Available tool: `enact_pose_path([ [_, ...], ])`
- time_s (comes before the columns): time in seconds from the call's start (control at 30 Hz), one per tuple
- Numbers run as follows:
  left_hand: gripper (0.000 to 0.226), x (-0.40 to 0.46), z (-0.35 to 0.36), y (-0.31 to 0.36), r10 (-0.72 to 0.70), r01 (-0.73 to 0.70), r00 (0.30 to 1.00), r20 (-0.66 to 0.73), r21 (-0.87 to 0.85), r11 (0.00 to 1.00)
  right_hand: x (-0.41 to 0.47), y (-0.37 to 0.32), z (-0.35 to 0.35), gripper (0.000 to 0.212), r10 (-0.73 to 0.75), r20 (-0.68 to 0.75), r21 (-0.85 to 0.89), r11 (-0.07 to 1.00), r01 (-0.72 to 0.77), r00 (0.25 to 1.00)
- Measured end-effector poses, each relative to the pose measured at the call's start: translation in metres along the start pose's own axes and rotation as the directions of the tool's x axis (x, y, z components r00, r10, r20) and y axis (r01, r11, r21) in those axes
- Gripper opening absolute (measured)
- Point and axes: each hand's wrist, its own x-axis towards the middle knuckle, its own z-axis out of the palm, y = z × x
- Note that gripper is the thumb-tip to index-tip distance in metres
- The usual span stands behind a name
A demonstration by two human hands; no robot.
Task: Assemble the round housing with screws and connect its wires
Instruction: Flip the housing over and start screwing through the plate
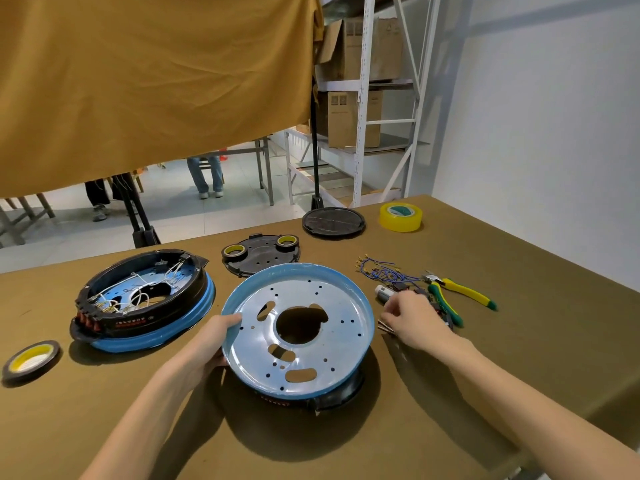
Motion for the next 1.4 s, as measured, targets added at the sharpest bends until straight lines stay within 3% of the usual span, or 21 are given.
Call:
enact_pose_path([
  [0.1,0.028,-0.002,0.002,-0.001,0.016,-0.016,1.000,0.004,0.009,1.000,0.005,-0.008,-0.017,0.006,0.039,-0.237,0.196,0.981,0.008,0.971],
  [0.2,0.024,-0.005,0.008,-0.002,0.037,-0.037,0.999,0.015,0.039,0.999,0.005,-0.033,-0.028,0.006,-0.014,-0.372,0.358,0.920,0.157,0.928],
  [0.33,0.025,-0.007,0.018,-0.003,0.031,-0.036,0.998,0.056,0.088,0.995,-0.001,-0.087,-0.013,0.011,-0.252,-0.225,0.544,0.769,0.336,0.941],
  [0.47,0.028,-0.009,0.023,-0.004,0.017,-0.027,0.995,0.095,0.108,0.994,0.002,-0.133,0.026,0.006,-0.412,-0.074,0.631,0.685,0.363,0.908],
  [0.73,0.034,-0.002,0.023,-0.008,0.071,-0.087,0.989,0.133,0.124,0.988,0.014,-0.149,0.062,0.014,-0.407,-0.029,0.662,0.677,0.322,0.913],
  [0.83,0.049,0.003,0.020,-0.012,0.110,-0.127,0.979,0.169,0.093,0.988,0.014,-0.149,0.062,0.023,-0.437,-0.021,0.671,0.660,0.336,0.899],
  [1.0,0.078,0.009,0.010,-0.020,0.188,-0.201,0.941,0.281,0.021,0.979,0.016,-0.148,0.069,0.010,-0.456,-0.034,0.628,0.683,0.374,0.890],
  [1.23,0.077,0.014,0.010,-0.028,0.189,-0.189,0.957,0.220,-0.020,0.982,0.010,-0.147,0.073,0.011,-0.609,-0.062,0.409,0.707,0.577,0.791],
  [1.4,0.068,0.015,0.014,-0.029,0.205,-0.211,0.964,0.168,0.013,0.978,0.014,-0.146,0.068,0.015,-0.581,-0.019,0.399,0.741,0.539,0.813],
])
